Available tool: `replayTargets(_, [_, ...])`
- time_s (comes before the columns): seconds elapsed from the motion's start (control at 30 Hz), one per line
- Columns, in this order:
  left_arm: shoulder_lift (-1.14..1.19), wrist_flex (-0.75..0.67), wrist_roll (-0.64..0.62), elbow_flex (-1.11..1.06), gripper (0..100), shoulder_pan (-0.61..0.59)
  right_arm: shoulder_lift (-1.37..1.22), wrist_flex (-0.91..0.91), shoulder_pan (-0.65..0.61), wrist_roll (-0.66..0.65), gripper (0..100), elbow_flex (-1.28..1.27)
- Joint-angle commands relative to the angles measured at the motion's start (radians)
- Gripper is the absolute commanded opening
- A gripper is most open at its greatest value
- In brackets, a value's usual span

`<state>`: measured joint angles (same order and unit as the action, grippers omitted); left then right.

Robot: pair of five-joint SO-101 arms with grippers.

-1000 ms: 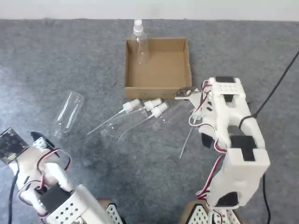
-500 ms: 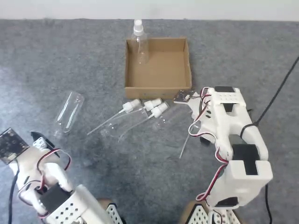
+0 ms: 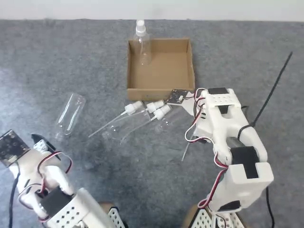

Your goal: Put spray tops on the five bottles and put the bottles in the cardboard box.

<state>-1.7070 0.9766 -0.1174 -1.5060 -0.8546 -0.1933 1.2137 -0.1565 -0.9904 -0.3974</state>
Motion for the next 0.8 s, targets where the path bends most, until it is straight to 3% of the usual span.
replayTargets(0.0, [-0.02, -0.046, 0.014, 0.015, 12, 0.003, 0.062, -0.012, 0.012, -0.018, 34.0, 0.011])
replayTargets(0.37, [-0.02, -0.046, 0.014, 0.015, 12, 0.003, 0.056, 0.005, 0.07, -0.066, 34.2, 0.008])
replayTargets(0.77, [-0.02, -0.046, 0.014, 0.015, 12, 0.003, 0.064, 0.041, 0.07, -0.009, 34.4, 0.009])
